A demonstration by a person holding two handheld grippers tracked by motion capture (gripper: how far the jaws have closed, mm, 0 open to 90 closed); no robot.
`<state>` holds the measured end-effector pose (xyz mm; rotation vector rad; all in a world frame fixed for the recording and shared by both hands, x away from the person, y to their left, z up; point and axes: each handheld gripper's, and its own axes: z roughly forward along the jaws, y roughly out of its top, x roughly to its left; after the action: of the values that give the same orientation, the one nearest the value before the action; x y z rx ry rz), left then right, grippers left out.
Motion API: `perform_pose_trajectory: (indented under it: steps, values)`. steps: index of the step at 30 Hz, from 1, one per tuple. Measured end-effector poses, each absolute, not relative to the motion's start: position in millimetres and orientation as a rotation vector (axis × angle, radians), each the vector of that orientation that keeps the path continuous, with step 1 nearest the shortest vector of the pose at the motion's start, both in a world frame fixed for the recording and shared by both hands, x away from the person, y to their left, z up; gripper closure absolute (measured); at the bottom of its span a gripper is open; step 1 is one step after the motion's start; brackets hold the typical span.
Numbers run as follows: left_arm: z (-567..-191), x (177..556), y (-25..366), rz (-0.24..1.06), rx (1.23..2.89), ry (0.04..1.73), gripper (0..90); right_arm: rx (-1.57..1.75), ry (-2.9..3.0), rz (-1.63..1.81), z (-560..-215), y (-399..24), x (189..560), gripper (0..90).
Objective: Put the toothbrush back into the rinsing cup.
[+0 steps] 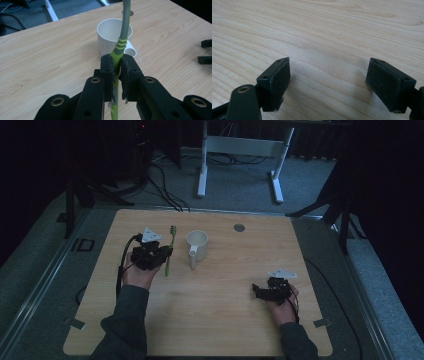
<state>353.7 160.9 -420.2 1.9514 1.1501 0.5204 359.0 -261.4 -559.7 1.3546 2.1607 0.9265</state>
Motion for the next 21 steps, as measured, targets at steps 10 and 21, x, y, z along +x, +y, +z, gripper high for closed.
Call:
perform_pose_trajectory:
  steps: [10, 21]
  values:
    - [-419.7, 353.9, 161.7, 0.525, 1.915, 1.155, 81.0, 1.356, 2.16, 0.927, -559.7, -261.3, 359.0, 19.1]
    - [-418.3, 352.9, 160.4, 0.541, 1.876, 1.162, 81.0, 1.354, 2.161, 0.926, -559.6, -261.4, 359.1, 19.1]
